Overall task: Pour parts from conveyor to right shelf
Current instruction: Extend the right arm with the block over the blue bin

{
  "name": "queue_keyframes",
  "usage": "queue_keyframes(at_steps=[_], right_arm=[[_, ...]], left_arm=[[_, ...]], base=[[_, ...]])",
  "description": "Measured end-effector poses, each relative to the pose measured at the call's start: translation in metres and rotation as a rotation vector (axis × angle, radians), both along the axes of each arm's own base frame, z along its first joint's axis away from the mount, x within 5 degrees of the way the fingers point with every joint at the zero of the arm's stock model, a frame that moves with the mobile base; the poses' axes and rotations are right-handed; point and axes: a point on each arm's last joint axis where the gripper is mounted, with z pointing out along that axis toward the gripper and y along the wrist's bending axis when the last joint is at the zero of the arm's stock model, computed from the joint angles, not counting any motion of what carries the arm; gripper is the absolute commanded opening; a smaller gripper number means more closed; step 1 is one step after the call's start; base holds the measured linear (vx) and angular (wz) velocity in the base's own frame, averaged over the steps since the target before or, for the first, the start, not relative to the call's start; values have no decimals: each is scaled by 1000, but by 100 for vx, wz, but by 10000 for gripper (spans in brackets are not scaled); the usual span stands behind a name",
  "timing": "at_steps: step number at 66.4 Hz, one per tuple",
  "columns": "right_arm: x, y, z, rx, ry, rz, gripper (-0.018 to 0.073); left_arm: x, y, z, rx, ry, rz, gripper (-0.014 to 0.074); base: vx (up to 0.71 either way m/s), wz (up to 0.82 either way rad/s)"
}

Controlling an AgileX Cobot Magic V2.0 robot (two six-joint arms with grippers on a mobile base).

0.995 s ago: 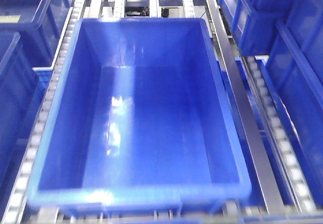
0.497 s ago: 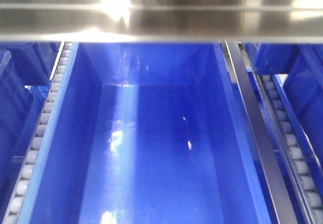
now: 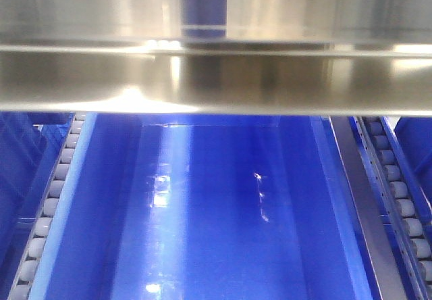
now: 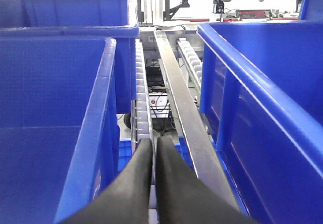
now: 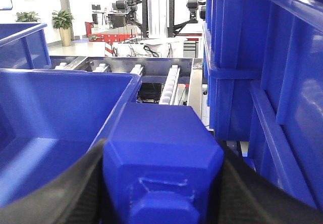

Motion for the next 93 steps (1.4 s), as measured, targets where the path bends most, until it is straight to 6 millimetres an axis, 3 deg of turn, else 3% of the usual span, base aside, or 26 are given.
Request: queue_keyframes(at_steps=[64,75,93], right_arm=[[0,1,0,24,2,11,-5],[-1,5,0,90,11,94,-2],[7,14,2,15,66,270,6]], left_arm=[[0,0,0,0,0,0,-6],[0,0,0,0,0,0,-6],[0,0,0,0,0,0,-6]], base=[[0,0],[0,0],[0,0]])
